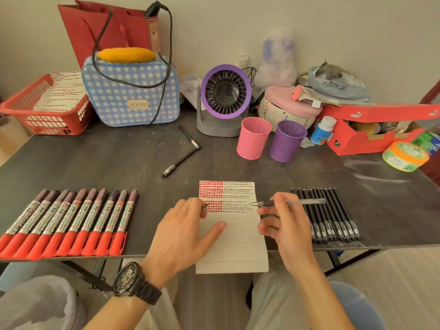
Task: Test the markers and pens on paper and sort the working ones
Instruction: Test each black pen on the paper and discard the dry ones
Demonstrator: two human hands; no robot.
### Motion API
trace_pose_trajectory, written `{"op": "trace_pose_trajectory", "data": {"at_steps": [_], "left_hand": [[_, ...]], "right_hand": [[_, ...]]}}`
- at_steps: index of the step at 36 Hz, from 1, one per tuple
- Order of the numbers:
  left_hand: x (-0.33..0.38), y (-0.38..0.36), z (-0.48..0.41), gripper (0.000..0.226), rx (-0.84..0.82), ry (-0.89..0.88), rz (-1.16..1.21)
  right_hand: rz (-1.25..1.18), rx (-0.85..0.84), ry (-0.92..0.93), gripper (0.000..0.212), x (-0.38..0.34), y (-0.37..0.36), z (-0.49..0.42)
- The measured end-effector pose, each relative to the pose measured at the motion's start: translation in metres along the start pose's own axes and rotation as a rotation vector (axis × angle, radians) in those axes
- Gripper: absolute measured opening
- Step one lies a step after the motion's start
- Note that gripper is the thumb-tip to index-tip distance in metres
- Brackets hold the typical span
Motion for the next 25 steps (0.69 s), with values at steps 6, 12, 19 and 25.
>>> {"op": "trace_pose_trajectory", "data": {"at_steps": [6,12,19,25], "left_hand": [[-0.021,-0.005,-0.006,0.058,-0.112,0.02,0.011],[-0.026,-0.011,-0.005,0.064,-0.161,0.044,-0.006],[-0.026,-0.012,-0.006,0.063,-0.153,0.089,0.033],[-0.025,-0.012,-0.007,0.064,-0.144,0.104,0.074]], "right_hand": [[0.211,0.037,-0.054,0.015,0.012,0.005,-0.043],[0.439,0.05,0.062,0.028,0.023,-0.004,-0.055],[0.591,0.165,0.132,0.032,0.034,-0.006,-0.056],[0.594,0.149,0.14,0.029,0.035,-0.005,-0.056]]}}
Point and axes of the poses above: each hand's wrist, its own z-axis away from the middle knuckle, its own y-axis out of the back of the hand, x = y × z, the point moved 1 cm from there along -z, towards the middle knuckle, and after that the axes turned 7 degrees about z, right-handed, at the moved point
